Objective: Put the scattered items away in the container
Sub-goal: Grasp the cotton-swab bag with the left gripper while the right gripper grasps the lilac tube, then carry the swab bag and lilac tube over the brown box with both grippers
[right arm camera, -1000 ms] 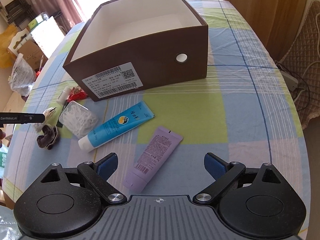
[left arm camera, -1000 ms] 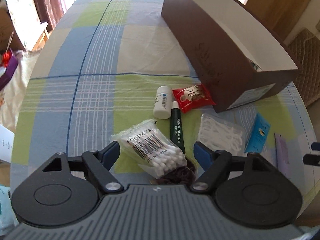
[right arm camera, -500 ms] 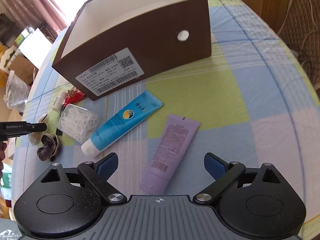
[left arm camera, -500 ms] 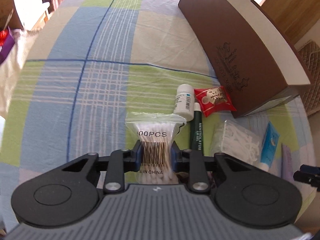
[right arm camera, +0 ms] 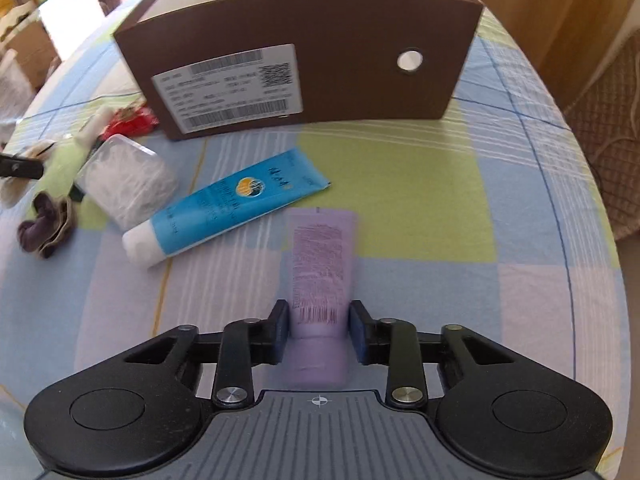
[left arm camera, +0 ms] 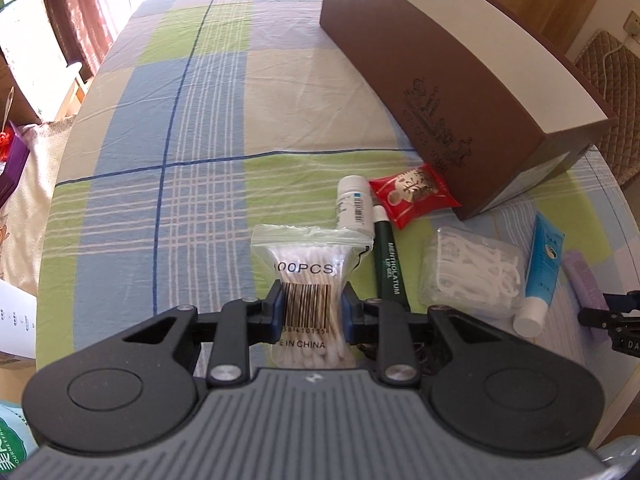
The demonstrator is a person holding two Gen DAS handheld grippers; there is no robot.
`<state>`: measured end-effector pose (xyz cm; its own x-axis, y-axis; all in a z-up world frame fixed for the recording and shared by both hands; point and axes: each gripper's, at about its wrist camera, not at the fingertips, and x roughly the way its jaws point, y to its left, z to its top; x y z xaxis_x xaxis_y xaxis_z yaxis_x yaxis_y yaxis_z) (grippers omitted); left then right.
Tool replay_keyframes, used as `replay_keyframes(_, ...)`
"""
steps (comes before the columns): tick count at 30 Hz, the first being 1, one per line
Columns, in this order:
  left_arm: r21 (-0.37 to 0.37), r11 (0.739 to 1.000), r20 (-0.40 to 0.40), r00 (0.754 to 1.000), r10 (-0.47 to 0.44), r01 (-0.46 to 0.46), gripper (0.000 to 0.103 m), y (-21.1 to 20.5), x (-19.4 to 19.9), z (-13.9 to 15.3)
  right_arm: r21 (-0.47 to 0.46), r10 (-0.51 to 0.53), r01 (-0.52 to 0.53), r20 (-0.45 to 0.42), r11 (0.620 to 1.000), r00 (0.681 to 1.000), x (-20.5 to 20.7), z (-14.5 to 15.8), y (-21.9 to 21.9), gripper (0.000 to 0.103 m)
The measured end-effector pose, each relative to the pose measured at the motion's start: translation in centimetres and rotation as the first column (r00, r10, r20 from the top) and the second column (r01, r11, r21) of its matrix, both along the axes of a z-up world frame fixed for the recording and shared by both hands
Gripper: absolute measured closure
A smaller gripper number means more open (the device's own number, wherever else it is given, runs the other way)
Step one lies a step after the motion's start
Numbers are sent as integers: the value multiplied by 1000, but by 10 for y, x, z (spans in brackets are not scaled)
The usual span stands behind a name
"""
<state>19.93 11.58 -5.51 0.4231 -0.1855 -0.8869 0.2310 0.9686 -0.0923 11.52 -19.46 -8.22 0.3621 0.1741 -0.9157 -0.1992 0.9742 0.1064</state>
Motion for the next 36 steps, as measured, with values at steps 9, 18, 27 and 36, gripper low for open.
replay_keyframes(9, -3, 998, 30, 998, -56, 56, 81, -15, -10, 19, -11, 110, -110, 31, 994, 993, -5, 21, -1, 70)
replay_keyframes(18, 8, 990, 99, 985, -139, 139, 81, -37, -16, 57, 56, 150, -154, 76, 986, 986, 0, 59, -9, 70)
replay_keyframes(27, 18, 983, 138, 973, -186, 185, 81, -61, -15, 78, 113, 173, -187, 123, 976, 977, 8, 87, -13, 70)
replay_keyframes(36, 31, 975, 172, 960, -222, 220, 80, -75, -13, 92, 168, 156, -182, 157, 969, 975, 23, 102, -19, 70)
